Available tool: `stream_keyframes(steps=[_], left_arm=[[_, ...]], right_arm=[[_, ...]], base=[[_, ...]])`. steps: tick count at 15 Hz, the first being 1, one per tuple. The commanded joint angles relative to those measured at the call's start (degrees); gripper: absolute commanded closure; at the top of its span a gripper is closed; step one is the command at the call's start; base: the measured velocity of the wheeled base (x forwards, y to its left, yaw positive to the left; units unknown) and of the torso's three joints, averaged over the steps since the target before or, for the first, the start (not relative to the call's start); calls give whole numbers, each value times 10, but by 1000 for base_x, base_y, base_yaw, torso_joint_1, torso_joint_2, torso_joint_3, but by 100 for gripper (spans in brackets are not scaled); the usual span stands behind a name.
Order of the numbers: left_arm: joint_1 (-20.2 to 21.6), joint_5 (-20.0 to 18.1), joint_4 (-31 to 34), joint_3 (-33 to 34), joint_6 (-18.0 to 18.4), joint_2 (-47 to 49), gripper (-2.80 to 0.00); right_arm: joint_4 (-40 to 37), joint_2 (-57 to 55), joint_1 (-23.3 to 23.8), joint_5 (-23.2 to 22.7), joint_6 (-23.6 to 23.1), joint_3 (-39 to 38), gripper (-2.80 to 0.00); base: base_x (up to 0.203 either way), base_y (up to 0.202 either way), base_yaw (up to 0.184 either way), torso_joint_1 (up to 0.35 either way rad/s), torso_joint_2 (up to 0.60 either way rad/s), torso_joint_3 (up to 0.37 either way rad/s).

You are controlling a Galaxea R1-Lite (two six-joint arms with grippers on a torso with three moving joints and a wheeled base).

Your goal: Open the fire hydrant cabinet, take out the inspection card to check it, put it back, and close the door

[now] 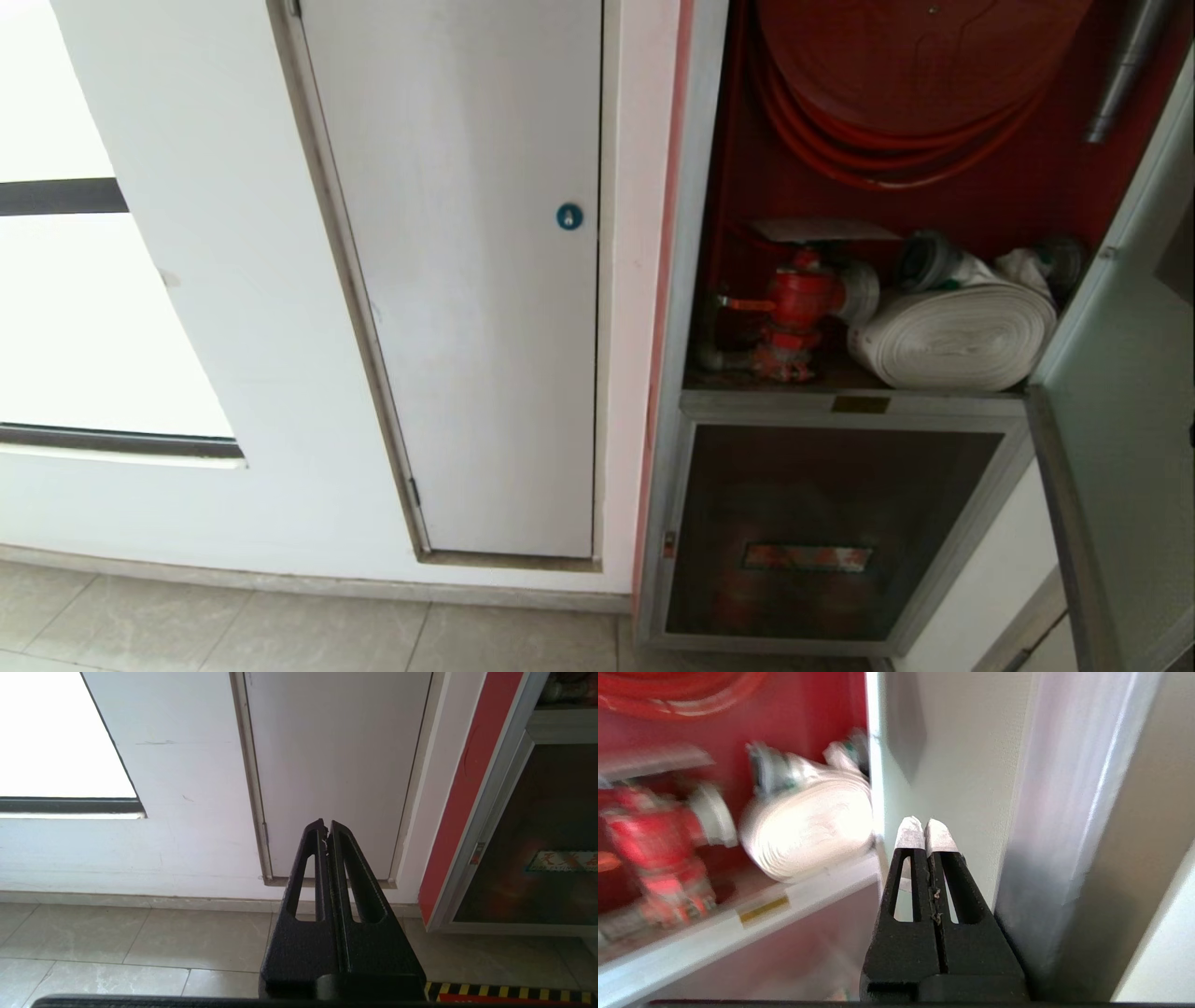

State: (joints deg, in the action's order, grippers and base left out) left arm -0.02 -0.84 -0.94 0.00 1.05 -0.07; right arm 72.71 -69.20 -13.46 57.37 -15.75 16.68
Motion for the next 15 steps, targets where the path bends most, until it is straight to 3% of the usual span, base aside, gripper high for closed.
stream_keyframes(steps=[1,6,15], left_arm=[[-1,0,0,4,0,0,0],[0,0,0,4,0,0,0],[0,0,0,4,0,0,0]], right_arm=[[-12,41,4,5,-2,1,0],[-73,84,43,8,-2,1,0],[-255,136,189,23,0,44,0]], base=[[0,0,0,0,0,0],[0,0,0,0,0,0],[0,0,0,0,0,0]])
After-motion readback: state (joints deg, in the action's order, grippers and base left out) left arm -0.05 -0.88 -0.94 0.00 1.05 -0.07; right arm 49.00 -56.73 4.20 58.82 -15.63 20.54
